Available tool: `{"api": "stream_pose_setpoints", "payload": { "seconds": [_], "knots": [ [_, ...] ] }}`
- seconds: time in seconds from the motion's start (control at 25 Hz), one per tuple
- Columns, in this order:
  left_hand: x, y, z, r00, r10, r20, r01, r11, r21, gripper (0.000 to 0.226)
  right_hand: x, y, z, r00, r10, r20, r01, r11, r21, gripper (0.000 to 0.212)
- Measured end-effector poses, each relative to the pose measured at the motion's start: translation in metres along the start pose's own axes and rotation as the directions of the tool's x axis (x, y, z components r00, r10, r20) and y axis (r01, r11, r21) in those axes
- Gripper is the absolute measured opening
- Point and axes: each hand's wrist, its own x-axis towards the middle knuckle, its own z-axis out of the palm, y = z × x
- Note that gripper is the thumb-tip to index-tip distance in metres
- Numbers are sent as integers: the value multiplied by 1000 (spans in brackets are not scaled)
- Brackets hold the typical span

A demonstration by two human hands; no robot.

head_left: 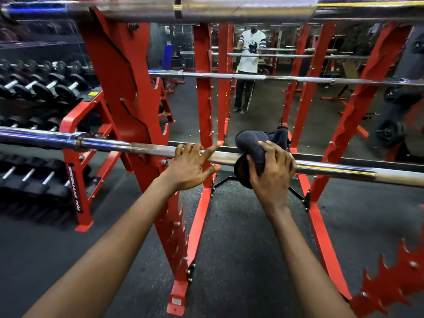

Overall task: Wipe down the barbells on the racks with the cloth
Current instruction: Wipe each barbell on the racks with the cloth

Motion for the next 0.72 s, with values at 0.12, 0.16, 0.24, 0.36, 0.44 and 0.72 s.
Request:
{"api": "stream_pose_setpoints", "payload": {
  "seconds": [0.12,0.16,0.24,0.36,0.44,0.72],
  "knots": [
    [-4,-16,-3,998,33,-47,-34,999,-29,59,5,7,-4,995,95,-17,-95,996,-1,42],
    [-9,-26,-1,998,21,-67,-22,1000,-13,56,5,10,-5,990,139,-31,-139,990,2,42],
    [-18,-49,3,996,-23,-81,26,999,36,52,5,9,-6,975,215,-61,-215,977,14,43],
    [-25,-66,9,995,-57,-82,62,996,60,52,0,-14,5,964,254,-73,-256,967,-15,44],
    [-23,-65,10,995,-45,-93,52,996,74,51,-10,-43,19,983,181,-9,-181,983,-28,44],
    [-23,-91,-5,993,-14,-119,28,994,110,57,-6,-63,35,993,101,56,-100,995,-16,42]
  ]
}}
